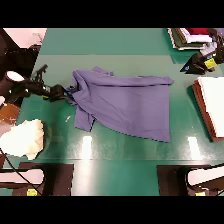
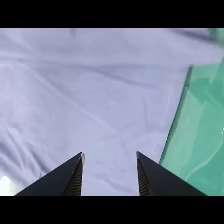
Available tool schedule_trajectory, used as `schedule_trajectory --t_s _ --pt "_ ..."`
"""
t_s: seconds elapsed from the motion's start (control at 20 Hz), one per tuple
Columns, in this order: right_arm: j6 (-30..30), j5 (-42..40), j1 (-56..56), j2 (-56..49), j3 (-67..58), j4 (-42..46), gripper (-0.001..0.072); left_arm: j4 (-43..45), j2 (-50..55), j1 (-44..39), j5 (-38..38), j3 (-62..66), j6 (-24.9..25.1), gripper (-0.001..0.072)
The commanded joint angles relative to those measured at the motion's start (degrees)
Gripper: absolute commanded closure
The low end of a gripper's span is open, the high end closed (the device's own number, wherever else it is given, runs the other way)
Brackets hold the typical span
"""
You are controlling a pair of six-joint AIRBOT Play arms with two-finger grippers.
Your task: Fold the shirts.
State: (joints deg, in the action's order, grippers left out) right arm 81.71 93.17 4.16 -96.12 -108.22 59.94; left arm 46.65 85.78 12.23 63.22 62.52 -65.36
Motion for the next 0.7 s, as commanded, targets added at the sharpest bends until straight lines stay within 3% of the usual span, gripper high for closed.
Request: schedule_trajectory --t_s 0.0,0.3,0.35,0.4,0.5,0.6,0.65 --pt "-0.33 -2.12 0.02 5.38 8.57 -0.35 0.0323 -4.90 -0.79 0.24 -5.27 -7.67 3.37 0.0198" --pt "-0.35 -10.45 0.17 13.29 22.77 -0.37 0.0323 -6.78 -0.59 0.11 -6.91 -8.07 4.92 0.0200" --pt "-0.35 -11.28 0.17 14.29 24.68 -0.39 0.0323 -6.75 -0.55 -0.24 -7.37 -8.07 4.98 0.0266" --pt "-0.33 -11.93 0.17 15.23 26.64 -0.46 0.0323 -6.75 -0.46 -0.81 -8.15 -8.07 5.70 0.0390" --pt "-0.35 -12.20 0.17 16.94 30.58 -0.44 0.0323 -6.78 -0.44 -2.89 -11.15 -8.04 5.81 0.0425" --pt "-0.37 -11.98 0.66 19.12 35.32 -0.22 0.0323 -6.75 -0.50 -4.02 -11.69 -7.65 5.77 0.0676" --pt "-0.37 -11.98 1.44 20.55 38.07 -0.20 0.0323 -6.47 -0.63 -3.82 -10.23 -6.82 5.77 0.0677"
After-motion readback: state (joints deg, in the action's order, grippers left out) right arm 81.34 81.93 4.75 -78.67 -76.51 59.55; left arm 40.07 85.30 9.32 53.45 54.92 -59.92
